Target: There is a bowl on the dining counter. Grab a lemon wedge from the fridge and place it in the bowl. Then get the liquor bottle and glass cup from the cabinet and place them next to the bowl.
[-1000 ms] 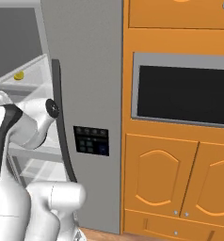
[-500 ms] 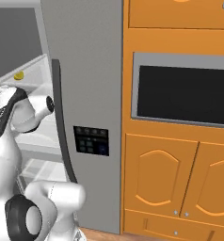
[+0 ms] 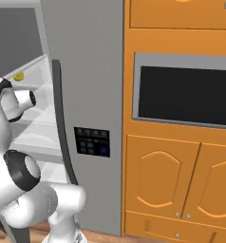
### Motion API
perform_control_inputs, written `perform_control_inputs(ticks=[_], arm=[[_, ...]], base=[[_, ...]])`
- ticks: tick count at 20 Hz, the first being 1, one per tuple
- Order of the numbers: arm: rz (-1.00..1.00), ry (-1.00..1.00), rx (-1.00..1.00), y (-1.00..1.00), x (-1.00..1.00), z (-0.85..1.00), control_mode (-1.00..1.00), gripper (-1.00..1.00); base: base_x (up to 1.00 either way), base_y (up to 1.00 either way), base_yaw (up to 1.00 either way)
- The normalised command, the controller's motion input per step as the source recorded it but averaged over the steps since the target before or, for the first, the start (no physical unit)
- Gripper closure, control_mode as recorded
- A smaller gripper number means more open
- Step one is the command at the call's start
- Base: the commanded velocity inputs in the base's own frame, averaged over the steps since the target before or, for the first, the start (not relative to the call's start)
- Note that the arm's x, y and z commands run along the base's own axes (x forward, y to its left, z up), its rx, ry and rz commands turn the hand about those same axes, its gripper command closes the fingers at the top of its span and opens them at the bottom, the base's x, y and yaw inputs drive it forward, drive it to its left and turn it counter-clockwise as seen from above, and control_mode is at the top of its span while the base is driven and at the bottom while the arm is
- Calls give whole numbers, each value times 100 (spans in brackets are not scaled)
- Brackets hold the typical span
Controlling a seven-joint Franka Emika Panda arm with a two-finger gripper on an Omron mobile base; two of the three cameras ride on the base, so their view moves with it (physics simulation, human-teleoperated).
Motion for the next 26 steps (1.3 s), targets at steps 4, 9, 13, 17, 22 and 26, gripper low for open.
perform_control_inputs(ticks=[4,9,13,17,22,26], arm=[[10,0,0,89,7,0,-100,-100],[12,0,0,95,-10,0,-100,-100],[10,0,0,100,-26,0,-100,-100],[3,-4,0,72,-17,5,-100,-100],[-8,-25,-13,-45,-47,40,-100,-100],[-17,-29,-25,-100,-48,42,-100,-100]], base=[[0,0,0],[0,0,0],[0,0,0],[0,0,0],[0,0,0],[0,0,0]])
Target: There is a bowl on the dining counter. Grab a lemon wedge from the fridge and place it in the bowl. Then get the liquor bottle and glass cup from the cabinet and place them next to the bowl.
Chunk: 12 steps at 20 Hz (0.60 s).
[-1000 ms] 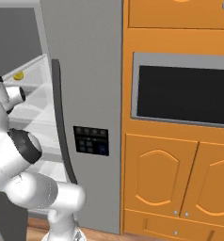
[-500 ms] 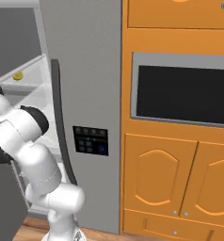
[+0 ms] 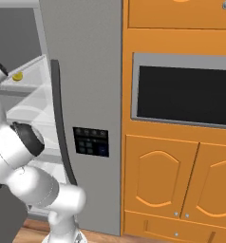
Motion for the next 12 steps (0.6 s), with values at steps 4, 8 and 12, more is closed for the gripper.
perform_control_inputs(ticks=[4,8,12], arm=[[-18,-33,-31,-100,-50,28,-100,-100],[-20,-30,-36,-100,-36,5,-100,-100],[-22,-23,-37,-100,-21,0,-100,-100]], base=[[0,0,0],[0,0,0],[0,0,0]])
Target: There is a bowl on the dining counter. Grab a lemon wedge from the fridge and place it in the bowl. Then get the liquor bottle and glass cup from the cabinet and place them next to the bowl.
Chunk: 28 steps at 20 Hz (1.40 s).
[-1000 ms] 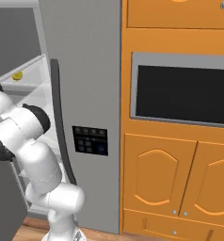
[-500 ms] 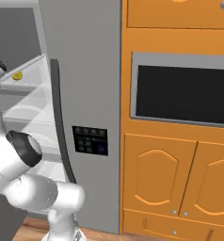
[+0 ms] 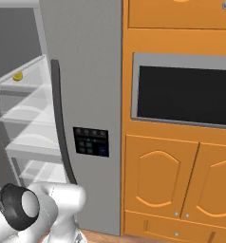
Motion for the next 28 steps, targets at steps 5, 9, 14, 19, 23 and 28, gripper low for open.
perform_control_inputs(ticks=[5,9,14,19,23,28], arm=[[-23,-19,-38,-100,-16,0,-100,-100],[-26,-12,-39,-99,-4,0,-100,-100],[-20,-5,-28,-90,-1,0,-100,-100],[-4,-2,-10,-68,-7,0,-100,-100],[0,-2,0,-54,-11,0,-100,-100],[0,-1,0,-40,-24,0,-100,-100]], base=[[0,0,0],[0,0,0],[0,0,0],[0,0,0],[0,0,0],[0,0,0]])
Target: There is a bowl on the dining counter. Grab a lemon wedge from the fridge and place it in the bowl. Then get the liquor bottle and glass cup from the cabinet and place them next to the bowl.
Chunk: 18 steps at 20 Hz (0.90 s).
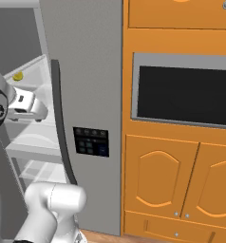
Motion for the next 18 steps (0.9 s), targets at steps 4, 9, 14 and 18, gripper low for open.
perform_control_inputs(ticks=[4,9,14,18], arm=[[0,-1,0,-4,-10,0,100,-100],[0,0,0,0,0,0,100,-100],[0,0,0,0,0,0,100,-100],[0,0,0,0,0,0,100,-100]], base=[[-31,10,1],[-8,87,1],[47,50,0],[61,3,0]])
